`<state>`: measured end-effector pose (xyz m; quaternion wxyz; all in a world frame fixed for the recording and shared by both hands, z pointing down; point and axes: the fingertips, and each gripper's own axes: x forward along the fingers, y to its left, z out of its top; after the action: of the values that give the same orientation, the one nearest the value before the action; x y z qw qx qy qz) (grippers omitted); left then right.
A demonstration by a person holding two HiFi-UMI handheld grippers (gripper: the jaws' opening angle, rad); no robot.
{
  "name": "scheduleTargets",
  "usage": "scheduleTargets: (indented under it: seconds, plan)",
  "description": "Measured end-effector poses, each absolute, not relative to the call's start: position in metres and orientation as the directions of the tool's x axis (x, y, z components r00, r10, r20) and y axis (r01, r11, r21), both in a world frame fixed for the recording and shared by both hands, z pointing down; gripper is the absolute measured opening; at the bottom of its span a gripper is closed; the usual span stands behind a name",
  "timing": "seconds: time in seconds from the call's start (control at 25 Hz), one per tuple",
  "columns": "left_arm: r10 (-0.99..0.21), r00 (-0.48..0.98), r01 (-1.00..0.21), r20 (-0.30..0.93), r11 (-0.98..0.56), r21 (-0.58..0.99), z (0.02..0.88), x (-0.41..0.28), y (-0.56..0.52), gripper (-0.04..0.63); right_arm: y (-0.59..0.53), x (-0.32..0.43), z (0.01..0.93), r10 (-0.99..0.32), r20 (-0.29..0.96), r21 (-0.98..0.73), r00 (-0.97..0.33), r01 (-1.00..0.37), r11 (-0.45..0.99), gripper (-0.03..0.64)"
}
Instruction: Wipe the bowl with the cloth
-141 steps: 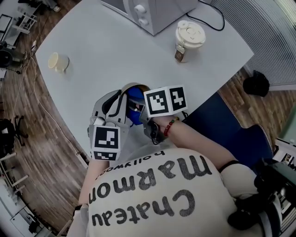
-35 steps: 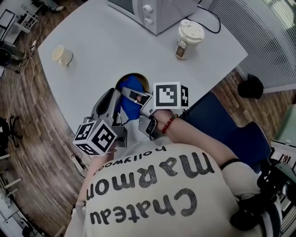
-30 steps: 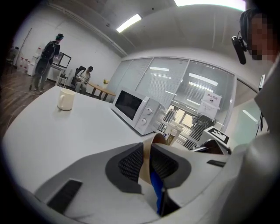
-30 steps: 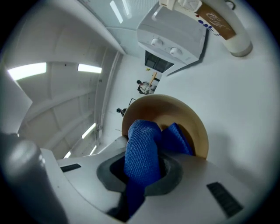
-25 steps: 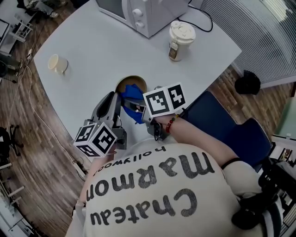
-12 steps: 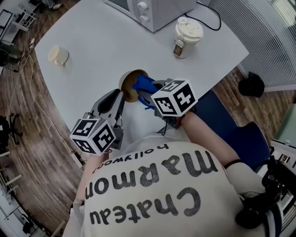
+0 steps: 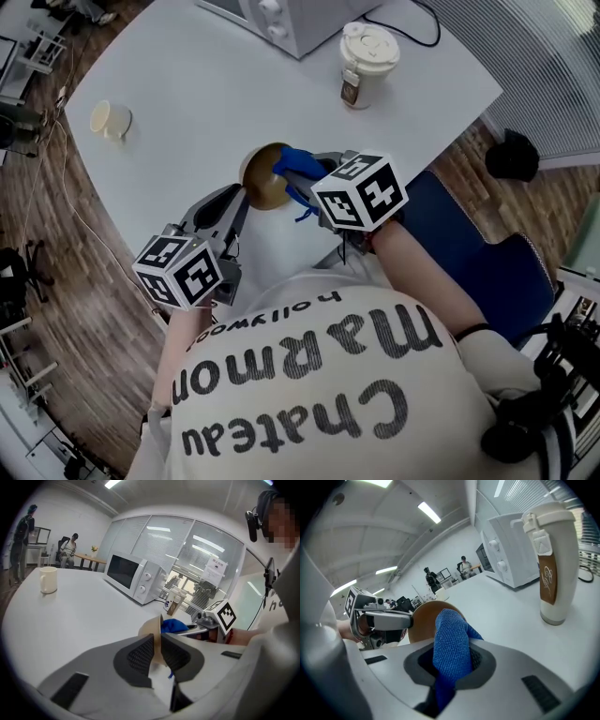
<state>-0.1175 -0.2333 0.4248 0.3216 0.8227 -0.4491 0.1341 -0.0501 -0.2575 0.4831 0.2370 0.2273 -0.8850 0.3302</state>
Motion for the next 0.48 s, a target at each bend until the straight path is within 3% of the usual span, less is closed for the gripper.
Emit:
scheduleTargets:
  seconds: [0.2, 0.4, 0.48]
  plan:
    - [-0.693, 0.532, -0.837, 0.486, -0.347, 0.422, 0.423, -0.121, -0.24, 0.037, -0.264, -0.059, 0.462, -0.276, 0.459, -0.634, -0.844, -0.529, 0.564, 0.038]
    - [-0.731, 0.513, -0.843, 0.451, -0.332, 0.422, 0.415, -0.122, -0.244, 0.024, -0.246, -0.097, 0.424, -0.209, 0.203, -0.875, -0.957, -0.273, 0.399, 0.038]
    - [-0.738, 0.507, -0.845, 0.446, -0.324, 0.425, 0.416, -0.124, -0.245, 0.023, -0.241, -0.107, 0.422, -0.182, 0.17, -0.901, -0.968, -0.228, 0.369, 0.038]
